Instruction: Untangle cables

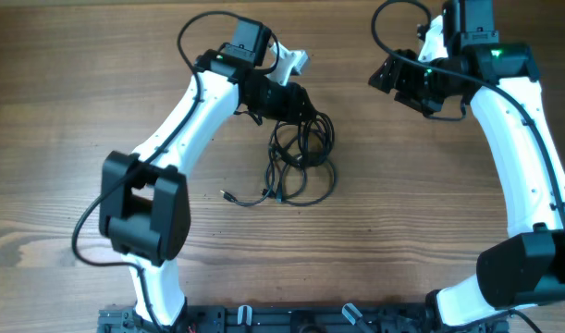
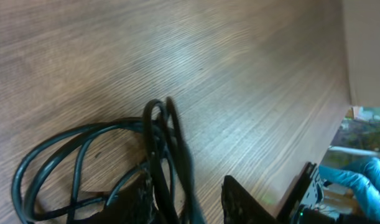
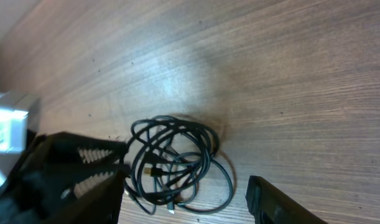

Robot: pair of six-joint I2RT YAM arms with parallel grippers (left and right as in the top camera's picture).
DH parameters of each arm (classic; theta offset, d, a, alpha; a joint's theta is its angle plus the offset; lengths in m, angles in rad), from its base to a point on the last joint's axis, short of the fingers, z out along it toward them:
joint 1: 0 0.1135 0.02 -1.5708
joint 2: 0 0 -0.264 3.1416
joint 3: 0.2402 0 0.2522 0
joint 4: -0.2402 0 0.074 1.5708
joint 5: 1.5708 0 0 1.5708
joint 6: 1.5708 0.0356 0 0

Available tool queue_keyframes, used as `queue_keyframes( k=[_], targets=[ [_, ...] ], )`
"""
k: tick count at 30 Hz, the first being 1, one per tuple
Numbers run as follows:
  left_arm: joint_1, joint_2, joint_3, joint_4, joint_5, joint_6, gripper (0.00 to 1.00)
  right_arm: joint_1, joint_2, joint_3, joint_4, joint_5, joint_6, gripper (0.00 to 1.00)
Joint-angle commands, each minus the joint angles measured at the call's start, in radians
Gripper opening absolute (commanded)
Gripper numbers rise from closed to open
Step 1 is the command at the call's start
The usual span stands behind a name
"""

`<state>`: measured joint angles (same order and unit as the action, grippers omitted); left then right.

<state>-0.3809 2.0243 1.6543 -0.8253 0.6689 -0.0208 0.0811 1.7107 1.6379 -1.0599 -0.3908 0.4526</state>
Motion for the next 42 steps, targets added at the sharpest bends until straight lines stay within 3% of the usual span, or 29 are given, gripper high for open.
queue_keyframes(
  k=[1,6,13,17,32,33,34,37,40,42],
  targets=[
    [-0.008,0.035,-0.002,0.025,-0.085,-0.127,0.29,0.003,-0.005,-0.011,-0.014,0.029,-0.035,0.68],
    [-0.008,0.035,-0.002,0.059,-0.087,-0.156,0.22,0.003,-0.004,-0.011,-0.014,0.033,-0.042,0.70],
    [-0.008,0.035,-0.002,0.063,-0.117,-0.161,0.21,0.021,0.000,-0.011,-0.015,0.033,-0.051,0.71],
    [-0.008,0.035,-0.002,0.063,-0.174,-0.224,0.20,0.032,0.000,-0.011,-0.014,0.037,-0.059,0.72],
    [-0.021,0.035,-0.006,0.017,-0.207,-0.223,0.15,0.033,0.000,-0.011,-0.014,0.037,-0.059,0.74],
    [-0.025,0.035,-0.006,0.017,-0.207,-0.223,0.13,0.034,0.000,-0.011,-0.015,0.036,-0.058,0.74],
    [-0.030,0.035,-0.006,0.018,-0.207,-0.223,0.04,0.034,0.000,-0.011,-0.015,0.036,-0.058,0.77],
    [-0.047,0.035,-0.006,0.022,-0.207,-0.223,0.04,0.068,0.000,-0.011,-0.013,0.028,-0.059,0.79],
    [-0.036,0.014,0.004,0.045,-0.109,-0.223,0.04,0.129,0.000,-0.011,-0.001,0.029,-0.060,0.79],
    [0.027,-0.057,0.046,0.047,0.082,-0.235,0.04,0.152,0.000,-0.011,0.012,-0.003,-0.061,0.79]
  ],
)
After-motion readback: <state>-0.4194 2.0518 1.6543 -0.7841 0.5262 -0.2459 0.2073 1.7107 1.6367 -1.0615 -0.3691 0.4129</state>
